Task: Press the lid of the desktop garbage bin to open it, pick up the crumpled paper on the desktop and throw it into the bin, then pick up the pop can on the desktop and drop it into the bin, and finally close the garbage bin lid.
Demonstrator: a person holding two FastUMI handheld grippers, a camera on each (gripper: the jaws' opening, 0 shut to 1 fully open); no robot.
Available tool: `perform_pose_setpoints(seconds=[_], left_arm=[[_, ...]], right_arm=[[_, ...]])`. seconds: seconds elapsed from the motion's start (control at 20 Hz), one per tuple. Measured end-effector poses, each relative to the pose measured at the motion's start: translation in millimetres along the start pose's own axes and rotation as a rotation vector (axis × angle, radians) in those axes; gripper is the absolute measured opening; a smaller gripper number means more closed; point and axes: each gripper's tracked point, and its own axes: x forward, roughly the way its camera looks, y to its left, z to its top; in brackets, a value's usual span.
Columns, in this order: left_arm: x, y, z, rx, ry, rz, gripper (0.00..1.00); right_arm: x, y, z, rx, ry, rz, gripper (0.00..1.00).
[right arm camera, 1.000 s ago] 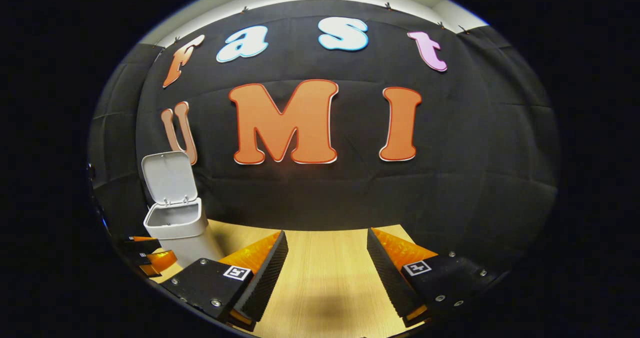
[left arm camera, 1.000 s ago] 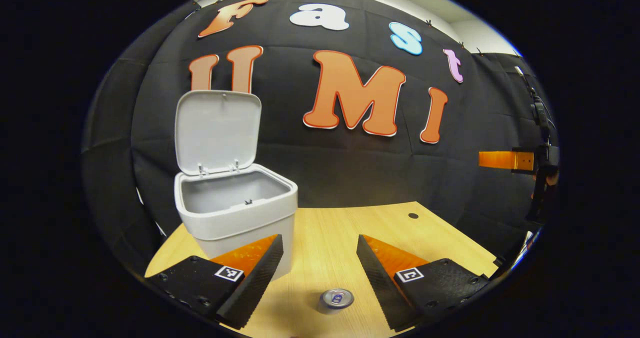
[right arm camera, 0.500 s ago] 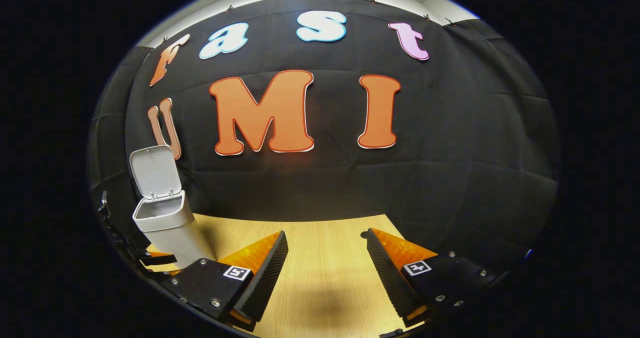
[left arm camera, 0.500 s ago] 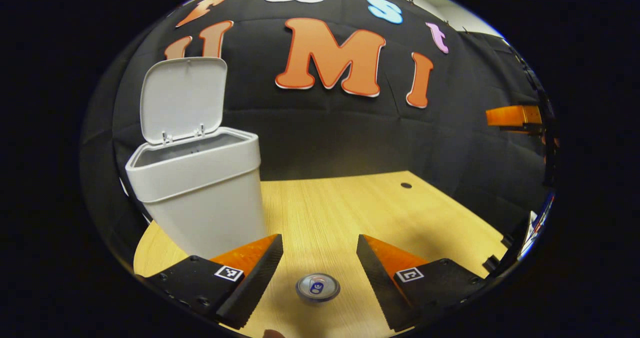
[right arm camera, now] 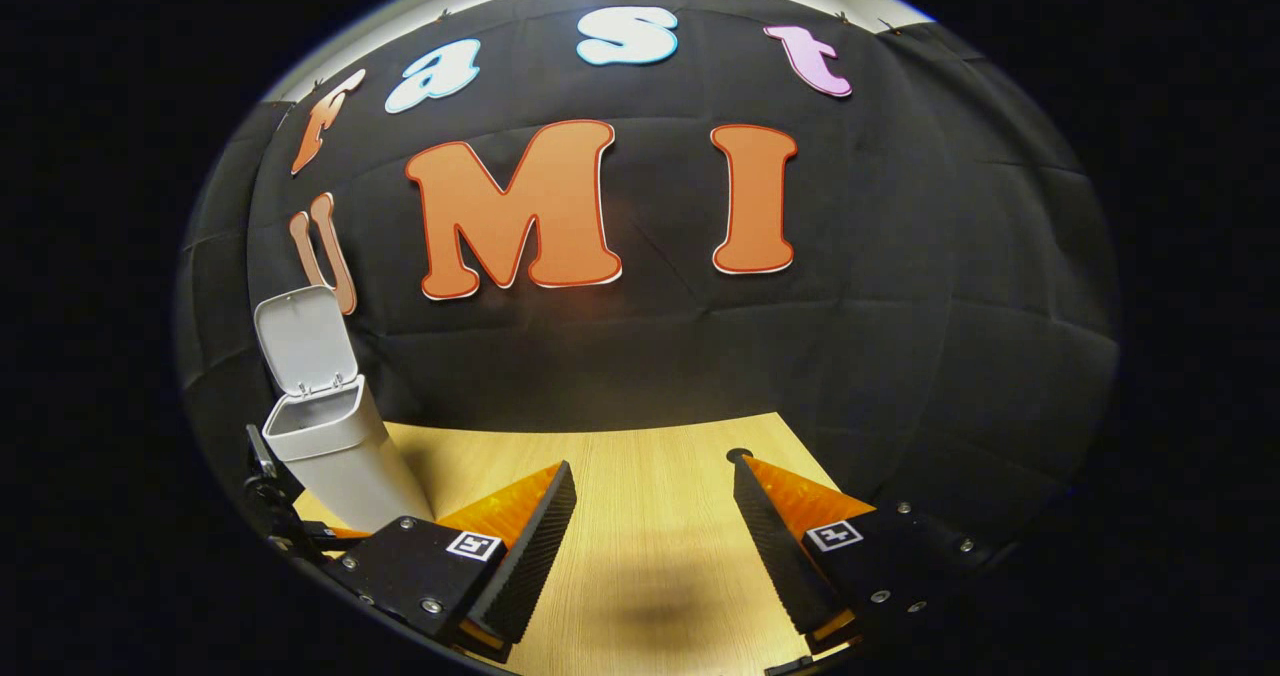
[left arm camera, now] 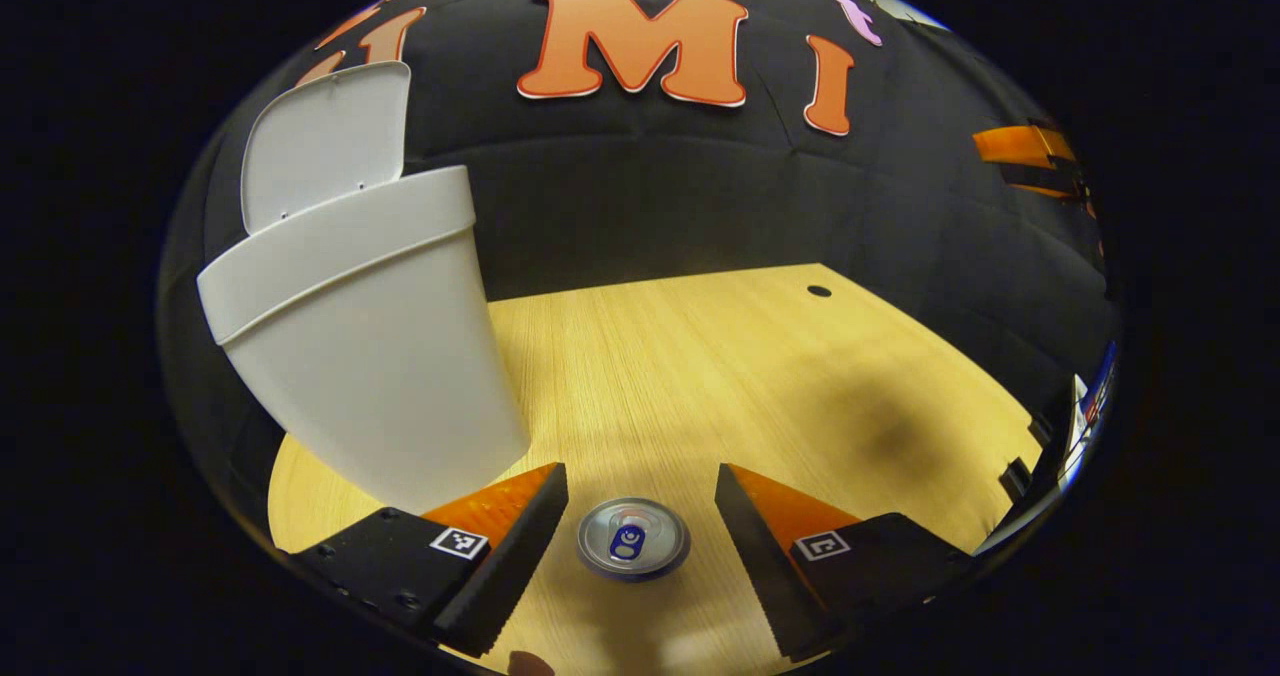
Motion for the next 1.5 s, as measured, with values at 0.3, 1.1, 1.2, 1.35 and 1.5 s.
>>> perform_pose_setpoints(seconds=[0.3, 1.1, 1.2, 1.35, 1.5], left_arm=[[11.2, 3.2, -28.1, -0.041, 0.080, 0.004, 0.97], [37.9, 12.2, -61.8, -0.099, 0.172, 0.010, 0.84], [36.2, 13.3, -58.2, -0.079, 0.162, 0.019, 0.84], [25.0, 15.5, -39.7, -0.056, 0.125, 0.023, 0.84], [7.3, 14.4, -14.5, -0.061, 0.070, 0.011, 0.83]], right_arm=[[8.0, -0.3, -6.8, -0.016, 0.019, 0.006, 0.94], [23.9, 5.8, -17.9, -0.026, 0.064, 0.010, 0.95], [24.9, 8.8, -17.8, -0.026, 0.063, 0.015, 0.95], [23.9, 11.6, -16.7, -0.027, 0.060, 0.023, 0.95], [24.2, 14.8, -16.4, -0.026, 0.057, 0.031, 0.95]])
